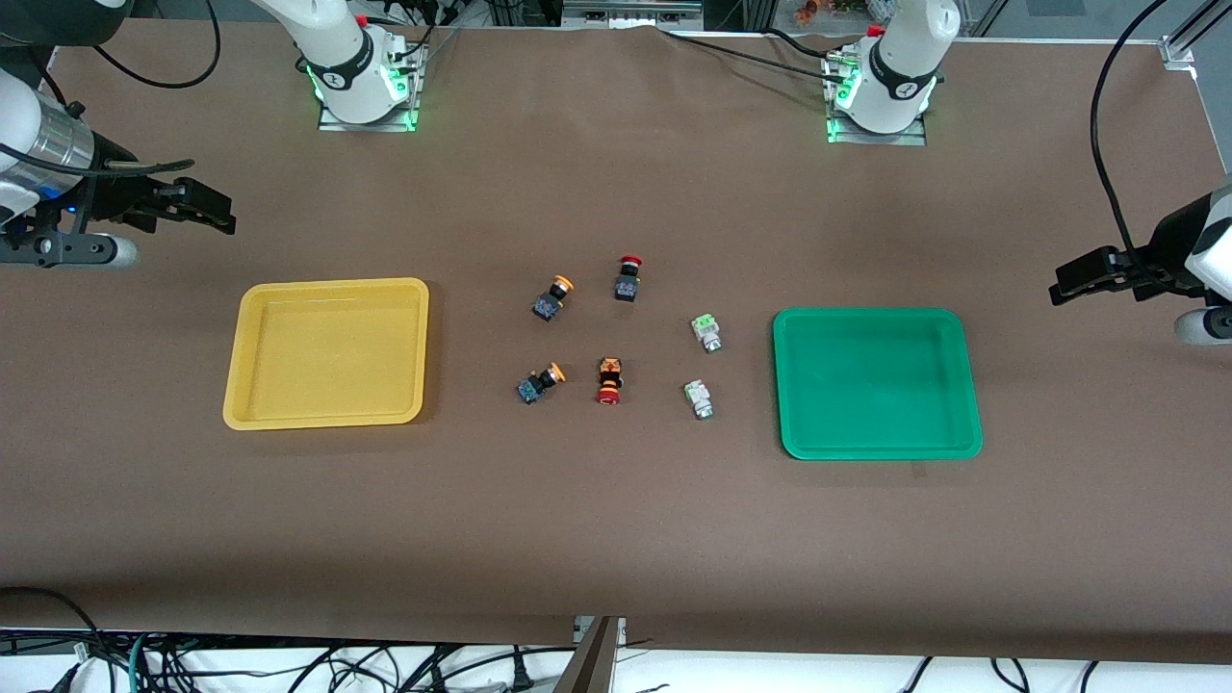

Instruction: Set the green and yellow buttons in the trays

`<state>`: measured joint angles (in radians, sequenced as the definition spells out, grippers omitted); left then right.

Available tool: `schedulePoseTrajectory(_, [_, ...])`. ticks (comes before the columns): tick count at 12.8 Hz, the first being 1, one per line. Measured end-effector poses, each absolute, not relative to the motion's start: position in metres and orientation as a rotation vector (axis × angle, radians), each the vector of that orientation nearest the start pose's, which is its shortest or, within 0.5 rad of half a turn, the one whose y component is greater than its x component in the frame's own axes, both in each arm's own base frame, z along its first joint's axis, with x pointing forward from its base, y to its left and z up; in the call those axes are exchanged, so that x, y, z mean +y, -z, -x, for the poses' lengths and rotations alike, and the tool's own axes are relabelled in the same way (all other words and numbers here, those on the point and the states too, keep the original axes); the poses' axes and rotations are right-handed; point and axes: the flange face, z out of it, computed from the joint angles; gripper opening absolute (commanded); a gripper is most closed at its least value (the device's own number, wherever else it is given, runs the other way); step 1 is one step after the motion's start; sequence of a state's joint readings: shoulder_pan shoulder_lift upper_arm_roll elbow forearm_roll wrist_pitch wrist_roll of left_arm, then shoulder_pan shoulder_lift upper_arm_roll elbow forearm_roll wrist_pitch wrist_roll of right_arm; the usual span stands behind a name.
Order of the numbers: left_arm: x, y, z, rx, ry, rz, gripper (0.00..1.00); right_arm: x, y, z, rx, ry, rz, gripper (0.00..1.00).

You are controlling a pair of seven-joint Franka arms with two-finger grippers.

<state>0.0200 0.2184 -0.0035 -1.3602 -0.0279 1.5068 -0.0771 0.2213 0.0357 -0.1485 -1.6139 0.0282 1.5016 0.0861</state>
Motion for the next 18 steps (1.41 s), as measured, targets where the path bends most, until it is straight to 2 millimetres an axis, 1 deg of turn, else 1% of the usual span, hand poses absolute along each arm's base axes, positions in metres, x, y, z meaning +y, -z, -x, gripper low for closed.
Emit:
schedulePoseTrajectory(3, [0.008, -0.583, -0.617, -0.149, -0.132, 3.162, 1.0, 0.044, -0.58, -0.553, 0.013, -0.231, 3.121, 1.0])
schedulePoseTrajectory(5, [0.008, -0.582, -0.617, -0.149, -0.134, 3.161, 1.0, 0.046, -0.579, -0.552, 0.008, -0.235, 3.121, 1.0])
schedulePoseTrajectory(6, [0.008, -0.582, -0.617, -0.149, -0.133, 3.161, 1.0, 0.051, -0.576, -0.553, -0.005, -0.242, 3.118, 1.0])
schedulePoseTrajectory(7, [0.008, -0.582, -0.617, -0.148, -0.133, 3.162, 1.0, 0.063, -0.567, -0.557, -0.004, -0.244, 3.111, 1.0])
schedulePoseTrajectory(8, [0.007, -0.582, -0.617, -0.147, -0.134, 3.162, 1.0, 0.082, -0.547, -0.566, 0.066, -0.236, 3.093, 1.0])
schedulePoseTrajectory(9, [0.007, -0.581, -0.618, -0.145, -0.136, 3.162, 1.0, 0.105, -0.518, -0.579, 0.181, -0.235, 3.069, 1.0])
schedulePoseTrajectory(11, [0.003, -0.578, -0.619, -0.136, -0.142, 3.162, 1.0, 0.164, -0.442, -0.608, 0.439, -0.207, 3.023, 1.0])
schedulePoseTrajectory(13, [-0.008, -0.567, -0.627, -0.107, -0.136, 3.167, 1.0, 0.221, -0.369, -0.624, 0.679, -0.149, 2.983, 1.0])
schedulePoseTrajectory(14, [-0.02, -0.554, -0.636, -0.083, -0.127, 3.17, 1.0, 0.245, -0.341, -0.63, 0.782, -0.122, 2.96, 1.0])
schedulePoseTrajectory(15, [-0.038, -0.538, -0.645, -0.067, -0.121, 3.171, 1.0, 0.268, -0.318, -0.636, 0.874, -0.098, 2.936, 1.0])
schedulePoseTrajectory(17, [-0.088, -0.499, -0.663, -0.122, -0.098, 3.17, 1.0, 0.312, -0.281, -0.645, 1.021, -0.063, 2.882, 1.0])
schedulePoseTrajectory(18, [-0.116, -0.477, -0.67, -0.168, -0.083, 3.169, 1.0, 0.328, -0.264, -0.646, 1.069, -0.055, 2.86, 1.0])
